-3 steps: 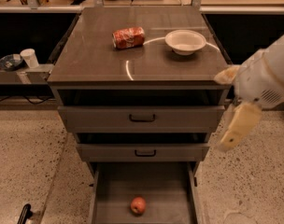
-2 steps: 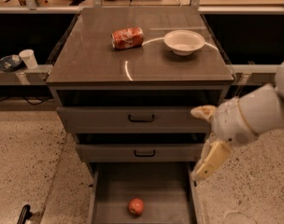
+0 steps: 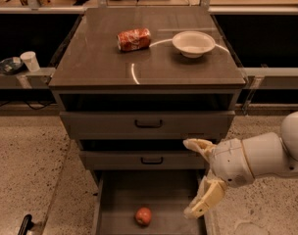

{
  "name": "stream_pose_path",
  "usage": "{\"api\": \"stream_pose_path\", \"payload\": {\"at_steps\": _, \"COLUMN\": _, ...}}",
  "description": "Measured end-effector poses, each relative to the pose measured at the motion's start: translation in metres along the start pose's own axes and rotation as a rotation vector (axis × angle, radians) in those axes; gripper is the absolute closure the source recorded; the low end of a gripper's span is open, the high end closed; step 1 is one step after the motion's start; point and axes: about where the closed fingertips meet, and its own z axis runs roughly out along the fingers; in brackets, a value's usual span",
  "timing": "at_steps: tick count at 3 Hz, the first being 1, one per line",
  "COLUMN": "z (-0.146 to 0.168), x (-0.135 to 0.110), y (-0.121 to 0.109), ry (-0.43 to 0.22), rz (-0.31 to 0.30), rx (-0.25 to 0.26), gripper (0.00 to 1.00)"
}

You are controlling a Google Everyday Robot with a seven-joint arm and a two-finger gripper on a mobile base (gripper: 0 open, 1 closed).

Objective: Pick apple from bottom drawer and place on counter

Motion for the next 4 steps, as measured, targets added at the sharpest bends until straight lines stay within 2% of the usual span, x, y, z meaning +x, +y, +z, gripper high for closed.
{"api": "stream_pose_path", "payload": {"at_steps": 1, "z": 0.042, "x": 0.017, "y": -0.008, "ry": -0.096, "rz": -0.055, "rx": 0.029, "gripper": 0.00}}
{"api": "stream_pose_path", "payload": {"at_steps": 2, "z": 0.115, "x": 0.039, "y": 0.013, "ry": -0.149, "rz": -0.201, "rx": 0.022, "gripper": 0.00}}
{"api": "stream_pose_path", "payload": {"at_steps": 3, "z": 0.142, "x": 0.062, "y": -0.004, "ry": -0.200, "rz": -0.239, "rx": 0.045, "gripper": 0.00}}
{"api": "stream_pose_path", "payload": {"at_steps": 4, "z": 0.144, "x": 0.062, "y": -0.007, "ry": -0.213, "rz": -0.236, "rx": 0.047, "gripper": 0.00}}
